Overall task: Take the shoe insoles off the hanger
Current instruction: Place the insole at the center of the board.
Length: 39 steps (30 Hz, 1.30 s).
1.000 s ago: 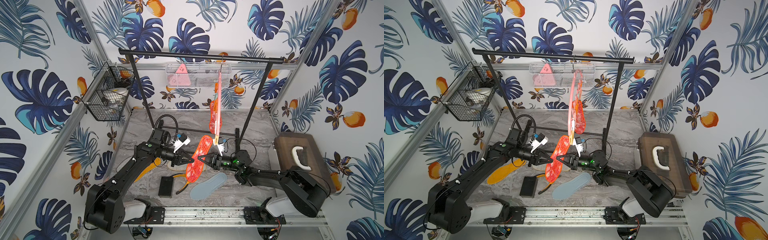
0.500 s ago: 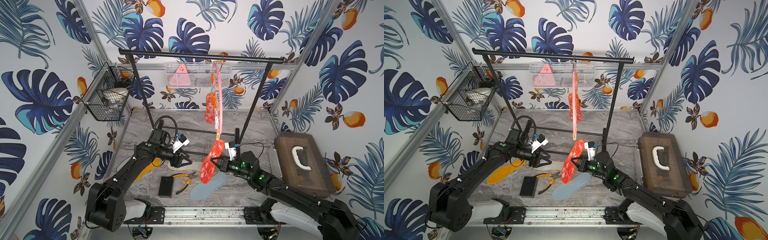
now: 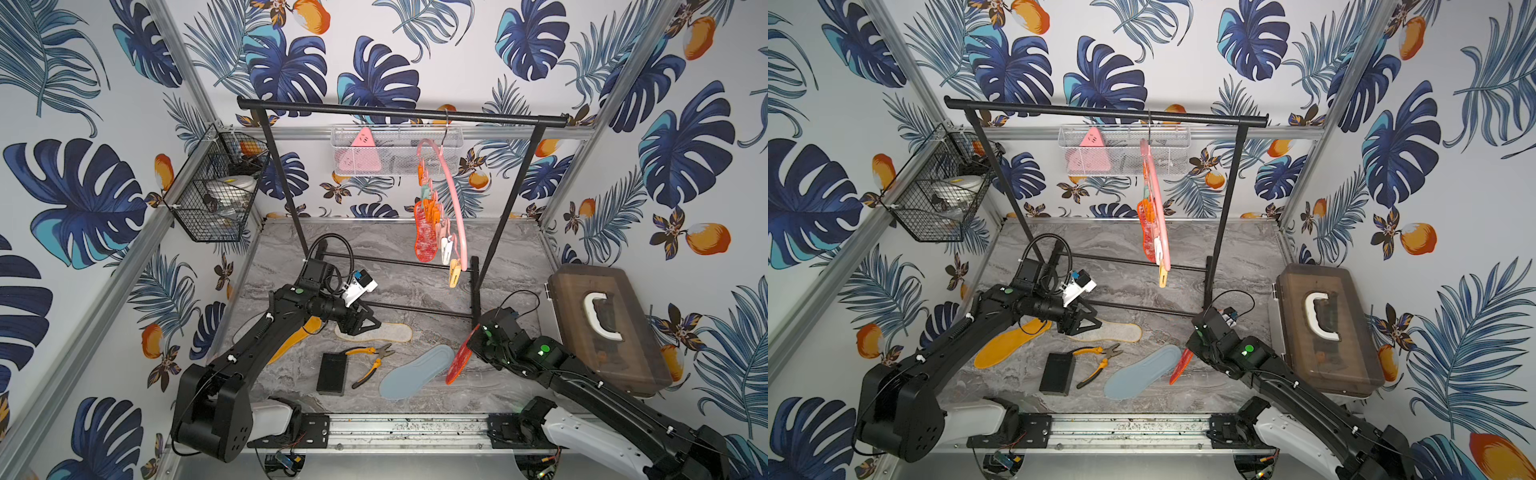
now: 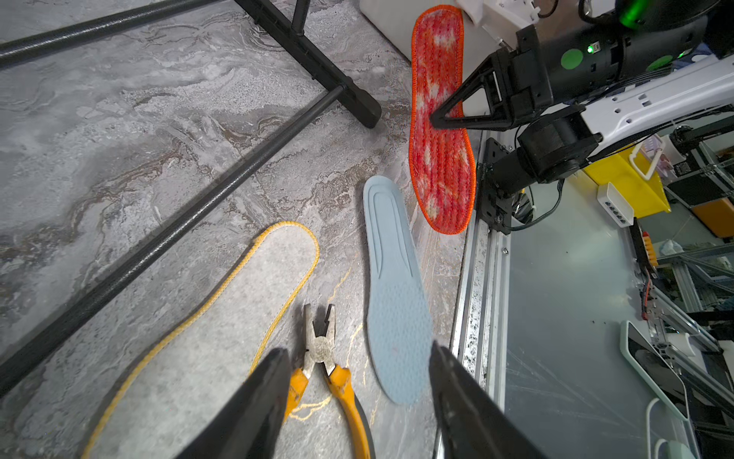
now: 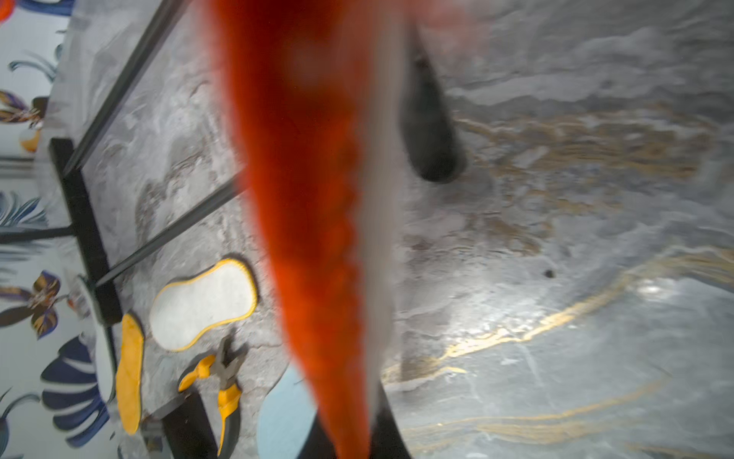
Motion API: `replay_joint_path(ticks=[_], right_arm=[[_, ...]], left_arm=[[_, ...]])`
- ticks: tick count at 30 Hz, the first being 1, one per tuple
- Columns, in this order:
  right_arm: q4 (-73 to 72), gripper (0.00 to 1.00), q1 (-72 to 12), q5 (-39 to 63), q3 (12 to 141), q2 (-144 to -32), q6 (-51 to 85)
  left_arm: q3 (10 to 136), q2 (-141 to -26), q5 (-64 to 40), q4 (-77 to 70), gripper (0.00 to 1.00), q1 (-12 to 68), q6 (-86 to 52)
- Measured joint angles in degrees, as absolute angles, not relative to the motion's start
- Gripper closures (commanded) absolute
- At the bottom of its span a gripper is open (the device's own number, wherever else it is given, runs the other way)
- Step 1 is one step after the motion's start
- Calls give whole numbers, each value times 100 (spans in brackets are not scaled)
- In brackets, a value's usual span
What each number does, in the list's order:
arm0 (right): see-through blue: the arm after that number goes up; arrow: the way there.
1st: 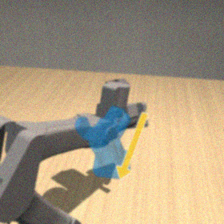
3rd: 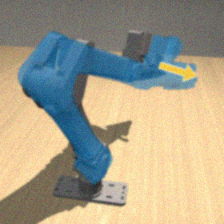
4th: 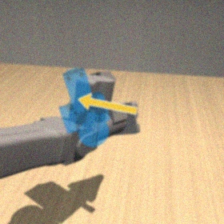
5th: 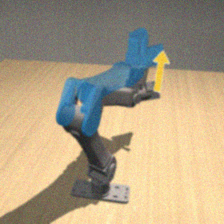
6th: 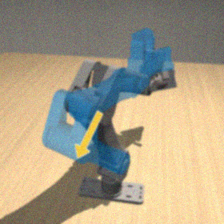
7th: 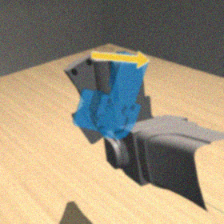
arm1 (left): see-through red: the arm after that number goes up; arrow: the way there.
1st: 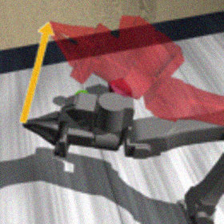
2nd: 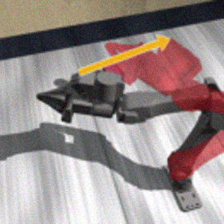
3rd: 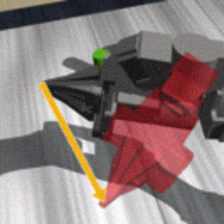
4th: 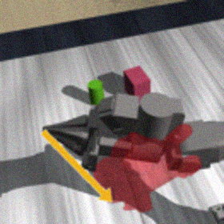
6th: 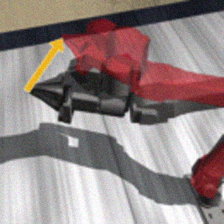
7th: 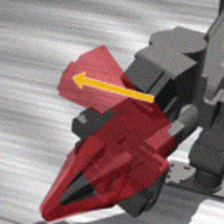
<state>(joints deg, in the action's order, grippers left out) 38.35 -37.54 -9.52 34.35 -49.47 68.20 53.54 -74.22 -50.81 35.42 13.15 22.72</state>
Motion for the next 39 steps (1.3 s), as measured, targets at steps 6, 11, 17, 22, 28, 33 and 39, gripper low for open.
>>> replay_joint_path(ticks=[6,11,17,22,28,33,39], right_arm=[[4084,100,-2427,-502,2958,-4908,6676],[4071,80,-1885,-14,2674,-4821,6377],[4276,34,-1723,-34,2812,-5022,6204],[4547,15,-1708,-217,3004,-5127,6077],[4775,8,-1706,-250,3103,-5260,5808],[4801,0,-1708,-117,3258,-5190,5271],[4908,0,-1710,-60,3785,-4923,4777]], left_arm=[[5349,-7413,-5087,3542,38,1315,2274],[5349,-7417,-5113,3544,38,1315,2274],[5352,-7419,-5127,3564,38,1315,2331],[5347,-7428,-5131,3562,38,1315,2381],[5448,-7441,-5127,3564,36,1313,2383],[5673,-7448,-5118,3474,29,1313,2379],[6176,-7714,-5059,2757,18,1313,2053]])
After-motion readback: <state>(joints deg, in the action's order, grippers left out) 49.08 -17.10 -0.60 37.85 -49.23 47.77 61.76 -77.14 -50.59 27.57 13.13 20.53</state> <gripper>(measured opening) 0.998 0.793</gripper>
